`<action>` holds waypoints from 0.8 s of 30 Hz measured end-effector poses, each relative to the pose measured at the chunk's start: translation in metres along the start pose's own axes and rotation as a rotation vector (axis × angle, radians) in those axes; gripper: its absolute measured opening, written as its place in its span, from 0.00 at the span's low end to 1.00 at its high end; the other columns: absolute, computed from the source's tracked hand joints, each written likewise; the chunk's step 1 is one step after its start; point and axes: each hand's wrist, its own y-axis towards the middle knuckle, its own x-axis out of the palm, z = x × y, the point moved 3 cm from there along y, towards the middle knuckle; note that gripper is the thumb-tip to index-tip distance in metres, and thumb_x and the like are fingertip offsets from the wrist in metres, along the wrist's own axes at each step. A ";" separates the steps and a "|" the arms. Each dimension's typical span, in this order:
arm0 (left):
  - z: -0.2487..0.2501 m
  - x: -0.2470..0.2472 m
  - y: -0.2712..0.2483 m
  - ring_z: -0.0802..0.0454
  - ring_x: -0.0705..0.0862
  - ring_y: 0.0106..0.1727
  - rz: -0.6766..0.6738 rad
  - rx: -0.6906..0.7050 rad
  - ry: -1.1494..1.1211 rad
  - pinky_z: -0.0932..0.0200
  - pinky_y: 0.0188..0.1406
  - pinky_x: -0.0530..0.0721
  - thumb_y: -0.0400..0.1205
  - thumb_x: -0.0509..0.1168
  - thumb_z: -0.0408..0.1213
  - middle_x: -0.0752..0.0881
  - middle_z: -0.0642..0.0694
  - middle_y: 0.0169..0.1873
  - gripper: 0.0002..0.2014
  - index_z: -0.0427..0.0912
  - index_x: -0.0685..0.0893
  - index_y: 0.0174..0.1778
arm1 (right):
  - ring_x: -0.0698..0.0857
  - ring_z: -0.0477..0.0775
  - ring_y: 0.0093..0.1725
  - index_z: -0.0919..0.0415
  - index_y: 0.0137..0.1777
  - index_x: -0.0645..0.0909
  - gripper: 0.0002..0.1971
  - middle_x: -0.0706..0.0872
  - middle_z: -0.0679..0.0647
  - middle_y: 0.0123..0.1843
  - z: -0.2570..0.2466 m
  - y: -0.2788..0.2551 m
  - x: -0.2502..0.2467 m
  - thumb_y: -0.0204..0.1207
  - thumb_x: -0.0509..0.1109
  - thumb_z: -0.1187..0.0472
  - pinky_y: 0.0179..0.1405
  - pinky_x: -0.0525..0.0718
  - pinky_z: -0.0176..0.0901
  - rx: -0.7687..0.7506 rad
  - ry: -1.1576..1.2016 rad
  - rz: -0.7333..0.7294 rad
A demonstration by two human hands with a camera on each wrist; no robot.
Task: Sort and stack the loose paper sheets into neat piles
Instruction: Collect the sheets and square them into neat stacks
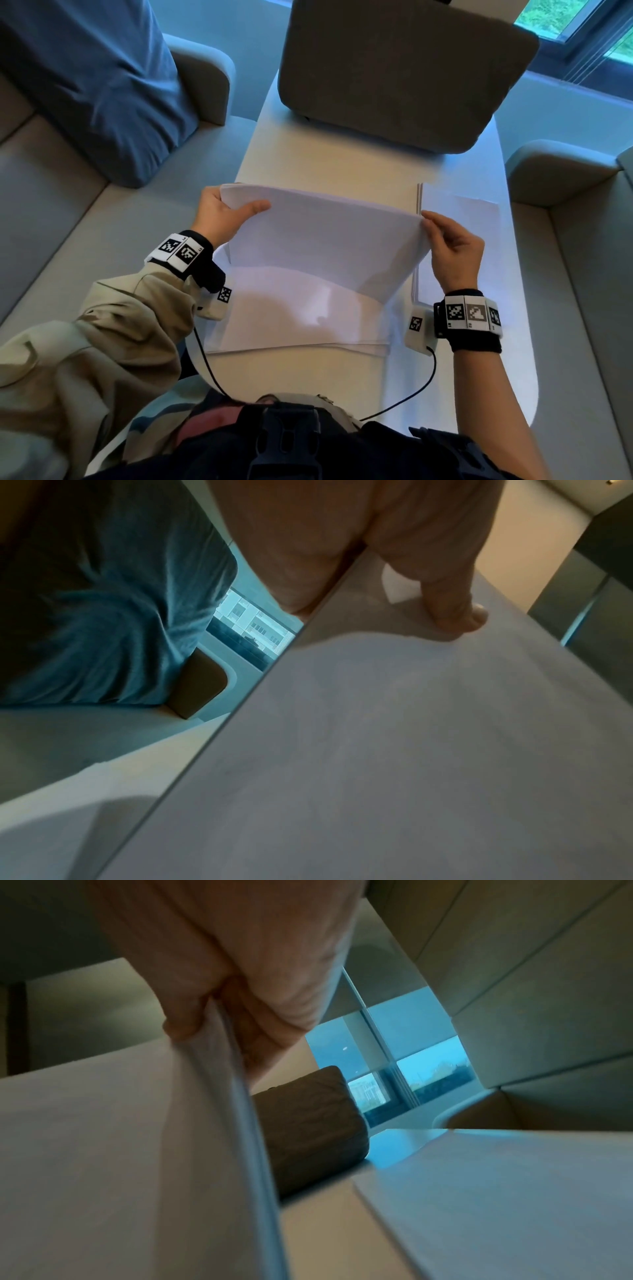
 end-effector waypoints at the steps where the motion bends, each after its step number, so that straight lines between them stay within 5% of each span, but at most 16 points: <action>1: 0.000 0.001 0.000 0.69 0.82 0.26 0.003 0.002 -0.005 0.73 0.28 0.79 0.70 0.78 0.31 0.85 0.64 0.22 0.10 0.46 0.84 0.32 | 0.85 0.30 0.48 0.56 0.56 0.85 0.09 0.91 0.46 0.49 0.001 0.001 -0.002 0.77 0.71 0.66 0.57 0.80 0.27 -0.006 -0.041 -0.013; 3: 0.005 0.005 0.000 0.69 0.82 0.26 -0.002 0.013 -0.003 0.73 0.28 0.80 0.70 0.78 0.30 0.85 0.64 0.22 0.09 0.46 0.84 0.32 | 0.86 0.33 0.50 0.55 0.57 0.84 0.10 0.89 0.54 0.53 0.000 0.004 -0.007 0.78 0.71 0.65 0.58 0.79 0.26 -0.018 -0.139 -0.040; 5: 0.014 0.009 -0.002 0.69 0.81 0.26 -0.022 0.050 -0.008 0.72 0.30 0.80 0.70 0.77 0.29 0.85 0.64 0.23 0.09 0.46 0.84 0.33 | 0.87 0.47 0.52 0.56 0.58 0.86 0.10 0.89 0.52 0.51 -0.006 0.009 -0.011 0.79 0.69 0.60 0.57 0.80 0.27 -0.060 -0.276 -0.040; 8: 0.035 0.015 -0.005 0.70 0.81 0.30 -0.066 0.188 0.008 0.72 0.36 0.81 0.70 0.77 0.28 0.86 0.66 0.28 0.10 0.48 0.85 0.34 | 0.83 0.55 0.59 0.52 0.59 0.85 0.19 0.88 0.49 0.55 -0.023 0.010 0.001 0.74 0.69 0.42 0.70 0.72 0.61 -0.261 -0.634 -0.153; 10: 0.052 0.021 -0.007 0.67 0.83 0.36 -0.136 0.339 0.051 0.70 0.41 0.80 0.70 0.77 0.30 0.87 0.65 0.34 0.09 0.48 0.86 0.36 | 0.80 0.53 0.64 0.49 0.62 0.81 0.23 0.86 0.48 0.60 -0.032 0.006 0.021 0.73 0.68 0.37 0.75 0.56 0.69 -0.330 -0.778 -0.278; 12: 0.068 0.026 -0.009 0.60 0.84 0.39 -0.197 0.451 0.078 0.67 0.44 0.80 0.70 0.78 0.31 0.88 0.60 0.37 0.05 0.42 0.89 0.39 | 0.84 0.55 0.59 0.51 0.58 0.84 0.17 0.88 0.49 0.56 -0.041 0.004 0.033 0.78 0.63 0.42 0.73 0.62 0.66 -0.380 -0.691 -0.293; 15: 0.085 0.024 -0.005 0.57 0.85 0.41 -0.225 0.546 0.095 0.64 0.46 0.81 0.71 0.77 0.30 0.88 0.51 0.40 0.06 0.37 0.90 0.42 | 0.88 0.58 0.45 0.52 0.54 0.87 0.11 0.90 0.49 0.49 -0.043 0.002 0.027 0.82 0.64 0.53 0.47 0.81 0.48 -0.408 -0.548 -0.209; 21: 0.097 0.010 0.008 0.65 0.84 0.40 -0.174 0.489 0.144 0.67 0.47 0.81 0.69 0.78 0.34 0.87 0.67 0.36 0.08 0.50 0.88 0.38 | 0.82 0.60 0.33 0.56 0.50 0.83 0.10 0.86 0.51 0.39 -0.023 -0.005 0.015 0.82 0.60 0.57 0.30 0.69 0.39 -0.444 -0.679 -0.173; 24: 0.090 0.009 0.019 0.64 0.84 0.38 -0.098 0.341 0.179 0.63 0.45 0.84 0.66 0.79 0.46 0.88 0.61 0.36 0.09 0.53 0.87 0.39 | 0.79 0.58 0.30 0.58 0.51 0.84 0.14 0.83 0.51 0.35 -0.019 -0.007 0.013 0.79 0.57 0.57 0.29 0.74 0.41 -0.432 -0.595 -0.201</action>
